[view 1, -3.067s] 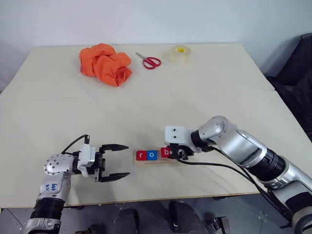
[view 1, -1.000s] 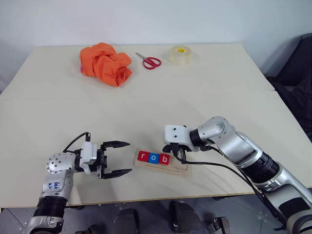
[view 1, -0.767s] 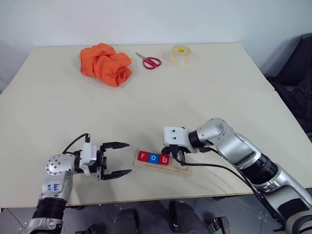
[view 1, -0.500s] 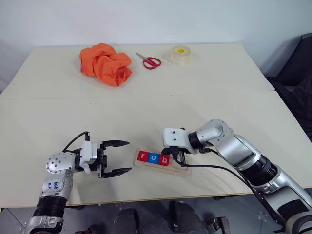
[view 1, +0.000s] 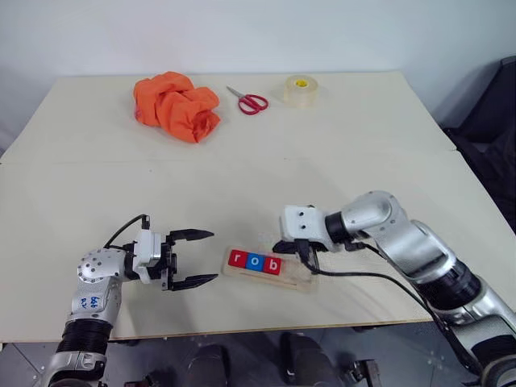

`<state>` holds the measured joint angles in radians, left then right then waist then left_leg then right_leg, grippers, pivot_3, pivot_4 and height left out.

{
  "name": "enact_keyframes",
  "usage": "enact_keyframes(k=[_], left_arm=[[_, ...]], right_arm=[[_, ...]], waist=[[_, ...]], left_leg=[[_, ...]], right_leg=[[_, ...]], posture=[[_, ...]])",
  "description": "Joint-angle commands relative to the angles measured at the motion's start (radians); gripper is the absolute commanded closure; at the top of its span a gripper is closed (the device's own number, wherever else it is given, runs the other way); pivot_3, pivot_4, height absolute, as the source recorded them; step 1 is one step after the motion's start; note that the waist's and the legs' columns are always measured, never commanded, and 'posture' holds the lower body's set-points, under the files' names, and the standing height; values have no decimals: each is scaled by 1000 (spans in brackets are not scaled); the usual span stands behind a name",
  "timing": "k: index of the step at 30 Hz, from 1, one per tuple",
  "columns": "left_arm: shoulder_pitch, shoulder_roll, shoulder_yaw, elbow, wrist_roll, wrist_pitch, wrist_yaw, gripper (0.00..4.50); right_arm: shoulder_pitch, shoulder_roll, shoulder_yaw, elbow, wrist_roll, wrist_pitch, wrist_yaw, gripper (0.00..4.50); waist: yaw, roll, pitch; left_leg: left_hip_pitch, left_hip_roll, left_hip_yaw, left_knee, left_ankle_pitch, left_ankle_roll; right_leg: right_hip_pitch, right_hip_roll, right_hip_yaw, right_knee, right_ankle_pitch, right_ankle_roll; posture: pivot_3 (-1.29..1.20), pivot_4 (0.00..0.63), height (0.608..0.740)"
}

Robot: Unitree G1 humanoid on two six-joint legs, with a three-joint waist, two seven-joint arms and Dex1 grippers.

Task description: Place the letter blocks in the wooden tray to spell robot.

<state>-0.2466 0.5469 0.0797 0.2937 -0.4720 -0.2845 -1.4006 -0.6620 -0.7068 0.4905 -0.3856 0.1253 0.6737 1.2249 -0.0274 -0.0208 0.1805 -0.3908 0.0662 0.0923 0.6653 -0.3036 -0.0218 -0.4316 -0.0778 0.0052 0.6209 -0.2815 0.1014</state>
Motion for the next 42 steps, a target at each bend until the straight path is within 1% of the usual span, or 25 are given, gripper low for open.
enact_keyframes(k=[1, 8, 16, 27, 35, 42], left_arm=[[-13, 10, 15, 13, -11, -15, -23, 0], [-9, 20, 25, 18, -11, -16, -32, 0], [25, 18, 26, -20, -15, -6, -15, 0], [36, 22, 34, -31, -13, -3, -5, 0], [0, 14, 29, -1, -6, -8, -11, 0], [-32, 11, 25, 31, -2, -17, -22, 0]], right_arm=[[47, -31, 17, -110, 24, 50, 4, 4445], [86, -51, 75, -177, 12, 119, -27, 4445], [93, -57, 153, -81, -73, 70, -67, 4445], [80, -100, 132, 6, -123, 0, -61, 4445], [80, -109, 121, 19, -137, -10, -72, 4445], [83, -117, 119, 56, -179, -47, -84, 4445]], waist=[[0, 0, 0], [-2, 0, 0], [-1, 0, 0], [1, -2, -1], [1, -2, -1], [1, -3, -2]], left_leg=[[0, 0, 0, 0, 0, 0], [1, 0, -1, 1, 0, 0], [1, 0, 0, 1, 0, 0], [4, 0, 0, 2, 0, 0], [4, -1, 0, 3, 0, 0], [4, -1, 0, 3, 0, 0]], right_leg=[[0, 0, 0, 0, 0, 0], [0, 0, 0, 1, 0, 0], [0, 0, 0, 1, 0, 0], [4, 0, 0, 1, 1, 0], [4, -1, 0, 1, 1, 0], [5, -1, 0, 1, 1, 0]], posture=[[0, 150, 740], [0, 150, 740], [0, 150, 740], [0, 150, 740], [0, 150, 740], [0, 150, 740]])
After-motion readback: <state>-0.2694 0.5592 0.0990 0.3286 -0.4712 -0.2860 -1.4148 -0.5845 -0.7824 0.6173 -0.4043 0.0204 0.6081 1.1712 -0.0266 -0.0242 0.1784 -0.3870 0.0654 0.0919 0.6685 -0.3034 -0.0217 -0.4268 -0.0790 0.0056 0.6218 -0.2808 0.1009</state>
